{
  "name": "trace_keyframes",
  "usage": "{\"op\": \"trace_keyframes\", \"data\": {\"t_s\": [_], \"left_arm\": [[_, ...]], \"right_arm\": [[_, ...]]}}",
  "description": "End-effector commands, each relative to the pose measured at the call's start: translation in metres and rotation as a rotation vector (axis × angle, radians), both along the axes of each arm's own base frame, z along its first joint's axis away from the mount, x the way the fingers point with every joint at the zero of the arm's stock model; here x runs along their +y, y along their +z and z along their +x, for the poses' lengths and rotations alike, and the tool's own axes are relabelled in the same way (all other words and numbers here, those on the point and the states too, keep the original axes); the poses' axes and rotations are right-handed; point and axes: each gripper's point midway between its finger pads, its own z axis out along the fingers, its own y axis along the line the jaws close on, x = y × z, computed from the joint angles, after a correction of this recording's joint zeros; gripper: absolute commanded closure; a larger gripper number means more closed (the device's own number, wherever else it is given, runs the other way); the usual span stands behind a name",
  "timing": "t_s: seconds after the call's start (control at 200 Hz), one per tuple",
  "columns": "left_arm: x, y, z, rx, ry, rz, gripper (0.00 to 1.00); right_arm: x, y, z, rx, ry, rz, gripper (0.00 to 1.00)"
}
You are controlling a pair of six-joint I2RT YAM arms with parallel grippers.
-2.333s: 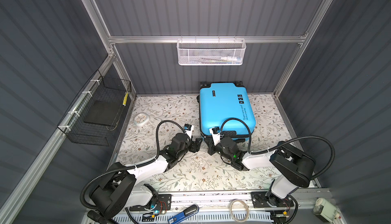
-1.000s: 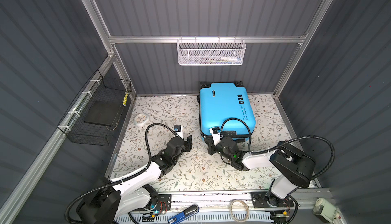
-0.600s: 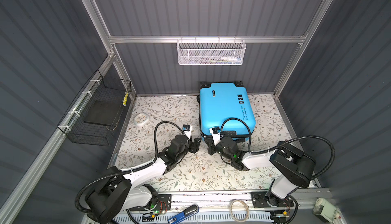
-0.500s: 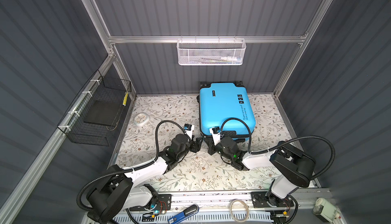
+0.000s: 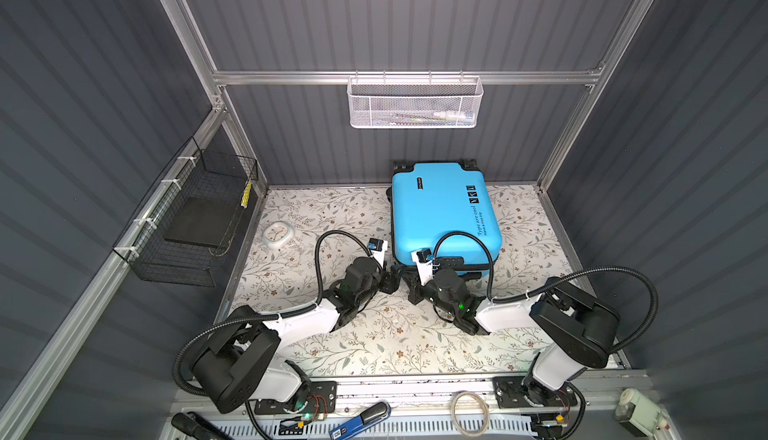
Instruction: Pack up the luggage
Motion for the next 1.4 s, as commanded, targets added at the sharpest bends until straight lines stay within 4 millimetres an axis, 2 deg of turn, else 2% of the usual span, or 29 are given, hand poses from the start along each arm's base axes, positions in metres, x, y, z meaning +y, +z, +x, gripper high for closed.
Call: {"op": "trace_keyframes", "data": {"t_s": [0.0,0.28,0.4,0.585,0.66,0.84,1.06,1.165,1.396], "left_arm": [[0.002,0.005,0.008,-0.026,0.039,0.027,0.38],[0.034,-0.010,0.013,0.013,0.181,0.145,0.42],[0.058,-0.019,0.014,0.047,0.293,0.214,0.44],[0.099,-0.016,0.006,0.037,0.462,0.256,0.43],[0.107,-0.012,0.003,0.020,0.485,0.258,0.42],[0.104,0.004,0.000,-0.057,0.423,0.244,0.40],[0.056,0.020,-0.011,-0.170,0.117,0.178,0.36],[0.045,0.015,-0.016,-0.199,0.029,0.189,0.36],[0.043,-0.007,-0.015,-0.273,-0.002,0.221,0.36]], "right_arm": [[0.019,0.018,-0.012,0.005,0.090,0.099,1.00],[0.017,0.019,-0.010,0.005,0.085,0.104,1.00],[0.017,0.019,-0.011,0.005,0.087,0.104,1.00],[0.018,0.018,-0.011,0.007,0.087,0.102,1.00],[0.018,0.018,-0.011,0.007,0.090,0.103,1.00],[0.018,0.018,-0.010,0.008,0.088,0.102,1.00],[0.019,0.019,-0.010,0.008,0.090,0.102,1.00],[0.019,0.019,-0.010,0.009,0.093,0.102,1.00],[0.019,0.020,-0.011,0.006,0.099,0.104,1.00]]}}
